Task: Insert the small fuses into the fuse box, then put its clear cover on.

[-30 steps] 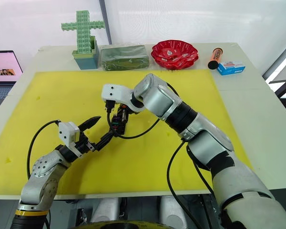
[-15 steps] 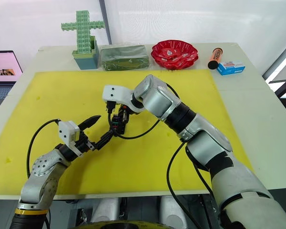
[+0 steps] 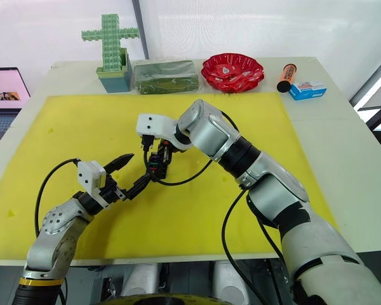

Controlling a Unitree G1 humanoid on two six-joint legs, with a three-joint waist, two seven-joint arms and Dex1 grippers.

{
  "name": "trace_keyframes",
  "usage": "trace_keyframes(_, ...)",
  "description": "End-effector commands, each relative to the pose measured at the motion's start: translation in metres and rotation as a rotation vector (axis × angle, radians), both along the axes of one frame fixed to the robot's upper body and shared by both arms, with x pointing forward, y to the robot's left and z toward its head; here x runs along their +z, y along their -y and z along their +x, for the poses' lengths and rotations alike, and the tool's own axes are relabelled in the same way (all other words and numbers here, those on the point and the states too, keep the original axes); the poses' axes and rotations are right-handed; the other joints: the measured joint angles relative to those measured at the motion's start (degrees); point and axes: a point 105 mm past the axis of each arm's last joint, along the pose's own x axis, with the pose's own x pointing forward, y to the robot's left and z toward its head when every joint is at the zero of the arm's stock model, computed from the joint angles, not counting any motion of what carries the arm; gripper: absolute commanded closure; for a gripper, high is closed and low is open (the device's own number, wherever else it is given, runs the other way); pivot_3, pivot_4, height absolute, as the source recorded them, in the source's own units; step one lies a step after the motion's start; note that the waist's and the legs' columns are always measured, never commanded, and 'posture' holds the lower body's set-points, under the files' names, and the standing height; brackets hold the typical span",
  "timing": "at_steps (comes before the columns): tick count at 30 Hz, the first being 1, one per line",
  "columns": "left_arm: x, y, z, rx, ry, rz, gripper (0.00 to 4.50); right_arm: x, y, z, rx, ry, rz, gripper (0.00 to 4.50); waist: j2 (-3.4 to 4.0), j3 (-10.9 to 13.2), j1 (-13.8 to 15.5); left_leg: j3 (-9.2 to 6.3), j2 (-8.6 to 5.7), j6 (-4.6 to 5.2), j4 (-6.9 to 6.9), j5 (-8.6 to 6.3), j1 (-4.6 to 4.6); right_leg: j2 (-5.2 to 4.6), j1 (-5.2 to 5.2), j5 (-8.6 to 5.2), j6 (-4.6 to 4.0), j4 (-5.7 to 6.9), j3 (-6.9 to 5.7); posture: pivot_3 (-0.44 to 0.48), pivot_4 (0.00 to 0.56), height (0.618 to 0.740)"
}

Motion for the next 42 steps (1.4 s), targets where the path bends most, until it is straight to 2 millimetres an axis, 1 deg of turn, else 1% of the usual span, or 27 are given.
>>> trace_keyframes(1,0.01,-0.003,0.001,0.013,0.043,0.007,0.0,0.009,-0.005,-0.002,0.016,0.016,0.026,3.99,0.0,0.0,0.0,0.0,0.0,0.0,0.0,0.0,0.0,0.0,0.0,0.0,0.0,0.0,0.0,0.0,0.15,0.74)
trace_keyframes(2,0.01,-0.003,0.001,0.013,0.043,0.007,0.0,0.009,-0.005,-0.002,0.017,0.017,0.026,3.83,0.0,0.0,-0.01,0.0,0.0,0.0,0.0,0.0,0.0,0.0,0.0,0.0,0.0,0.0,0.0,0.0,0.15,0.74)
trace_keyframes(3,0.01,-0.004,0.001,0.014,0.042,0.009,0.0,0.009,-0.006,-0.002,0.02,0.017,0.026,3.54,0.0,0.0,-0.01,0.0,0.0,0.0,0.0,0.0,0.0,0.0,0.0,0.0,0.0,0.0,0.0,0.0,0.15,0.74)
trace_keyframes(12,0.01,-0.005,0.001,0.015,0.041,0.01,0.0,0.01,-0.006,-0.003,0.027,0.007,0.031,3.54,0.0,0.0,-0.02,0.0,0.0,0.0,-0.01,0.0,0.0,0.0,0.0,0.0,0.0,0.0,0.0,0.0,0.15,0.74)
trace_keyframes(21,0.009,-0.005,0.002,0.016,0.04,0.012,0.0,0.027,-0.003,-0.007,0.054,-0.01,0.069,3.54,0.0,0.0,0.01,0.0,0.0,0.0,0.0,0.0,0.0,0.0,0.0,0.0,0.0,0.0,0.0,0.0,0.15,0.74)
trace_keyframes(28,0.009,-0.005,0.002,0.009,0.04,0.014,0.0,0.034,0.0,-0.011,0.07,-0.028,0.108,3.54,0.0,0.0,-0.03,0.0,0.0,0.0,-0.01,0.0,0.0,0.0,-0.01,0.0,0.0,0.0,0.0,0.0,0.15,0.74)
trace_keyframes(33,0.009,-0.005,0.002,0.002,0.04,0.016,0.0,0.042,-0.002,-0.015,0.088,-0.047,0.179,3.54,0.0,0.0,0.01,0.0,0.0,0.0,-0.01,0.0,0.0,0.0,0.0,0.0,0.0,-0.01,0.0,0.0,0.15,0.74)
trace_keyframes(36,0.011,-0.005,0.003,-0.001,0.043,0.018,0.0,0.052,-0.006,-0.025,0.124,-0.115,0.366,3.54,-0.02,-0.01,0.06,0.0,0.0,0.0,-0.02,0.0,0.0,0.0,0.0,0.0,0.0,-0.01,-0.01,0.0,0.15,0.74)
trace_keyframes(37,0.011,-0.005,0.004,-0.004,0.044,0.019,0.0,0.051,-0.005,-0.025,0.12,-0.135,0.383,3.54,-0.02,-0.01,0.06,-0.01,0.0,0.0,-0.01,0.0,0.0,0.0,0.02,0.0,0.0,-0.01,-0.02,0.0,0.15,0.74)
trace_keyframes(40,0.012,-0.004,0.005,-0.01,0.045,0.021,0.0,0.046,-0.001,-0.016,0.073,-0.12,0.383,3.54,-0.01,-0.01,0.0,-0.01,0.0,-0.01,0.0,0.0,0.0,-0.01,0.02,0.0,0.0,0.0,-0.02,0.0,0.15,0.74)
trace_keyframes(42,0.012,-0.004,0.005,-0.015,0.044,0.023,0.0,0.045,-0.001,-0.013,0.055,-0.118,0.39,3.96,-0.01,-0.01,-0.03,-0.01,0.0,-0.01,0.0,0.0,0.01,-0.01,0.02,0.0,0.0,0.0,-0.02,0.0,0.15,0.74)
